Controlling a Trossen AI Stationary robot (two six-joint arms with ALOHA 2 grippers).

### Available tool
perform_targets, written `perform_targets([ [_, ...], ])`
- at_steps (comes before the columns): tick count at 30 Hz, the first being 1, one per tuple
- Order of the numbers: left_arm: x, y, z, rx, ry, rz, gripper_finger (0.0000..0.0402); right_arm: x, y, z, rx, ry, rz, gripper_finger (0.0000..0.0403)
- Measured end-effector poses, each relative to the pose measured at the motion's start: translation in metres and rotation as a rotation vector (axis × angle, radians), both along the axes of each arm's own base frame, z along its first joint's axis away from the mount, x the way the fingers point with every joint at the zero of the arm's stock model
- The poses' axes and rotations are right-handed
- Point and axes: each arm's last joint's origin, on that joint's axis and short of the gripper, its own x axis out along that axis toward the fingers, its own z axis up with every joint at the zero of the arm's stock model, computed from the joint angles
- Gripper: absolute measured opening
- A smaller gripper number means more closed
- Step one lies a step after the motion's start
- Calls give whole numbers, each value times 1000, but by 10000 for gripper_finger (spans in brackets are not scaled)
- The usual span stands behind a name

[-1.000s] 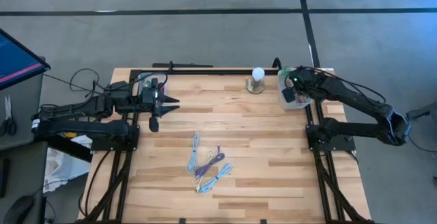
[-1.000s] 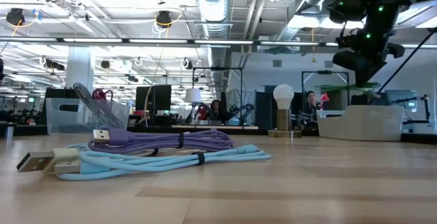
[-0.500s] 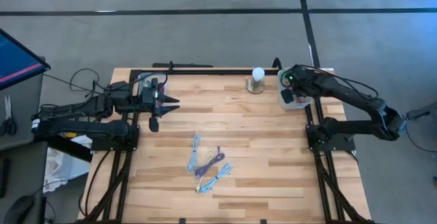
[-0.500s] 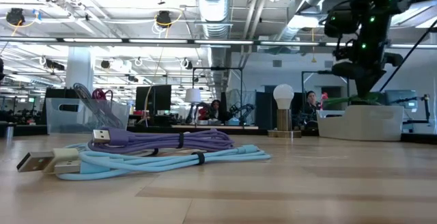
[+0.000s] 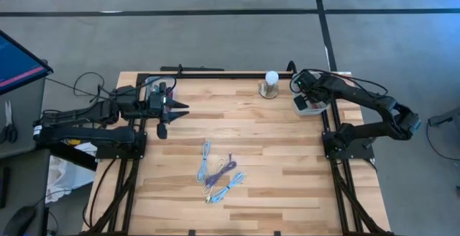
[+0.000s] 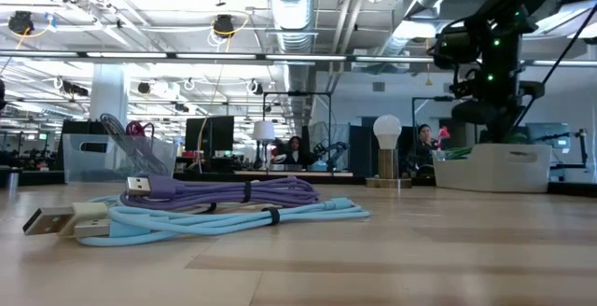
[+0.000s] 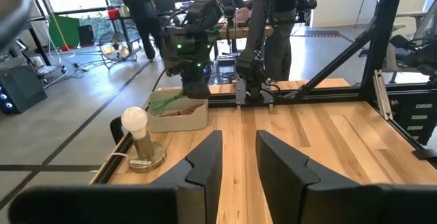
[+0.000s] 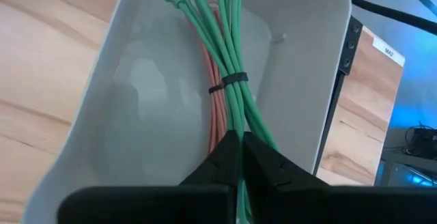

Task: Pick & Place USB Port
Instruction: Put the green charger cable into the gray bin, then put the violet charger cable into the gray bin

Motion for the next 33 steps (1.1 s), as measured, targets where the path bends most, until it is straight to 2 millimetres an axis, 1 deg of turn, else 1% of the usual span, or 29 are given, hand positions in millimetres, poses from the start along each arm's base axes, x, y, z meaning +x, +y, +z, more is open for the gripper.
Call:
perform_targets([
  [10,0,0,0,0,1,0,90,1,-1,0,-10,-10,3,58],
  [15,0,0,0,0,1,0,90,3,1,0,-4,8,50,65],
  [18,0,0,0,0,1,0,90,9,5,4,-30,-9,124,63],
  [22,0,0,0,0,1,0,90,17,14,20,-133,-108,207,53],
  [25,0,0,0,0,2,0,90,16,24,40,-248,-228,258,37],
  [29,0,0,-1,-1,8,0,90,3,43,71,-402,-355,356,10],
  [31,0,0,-1,-1,8,0,90,-7,51,80,-450,-382,391,3],
  [33,0,0,-1,-1,8,0,90,-16,59,86,-471,-407,420,4],
])
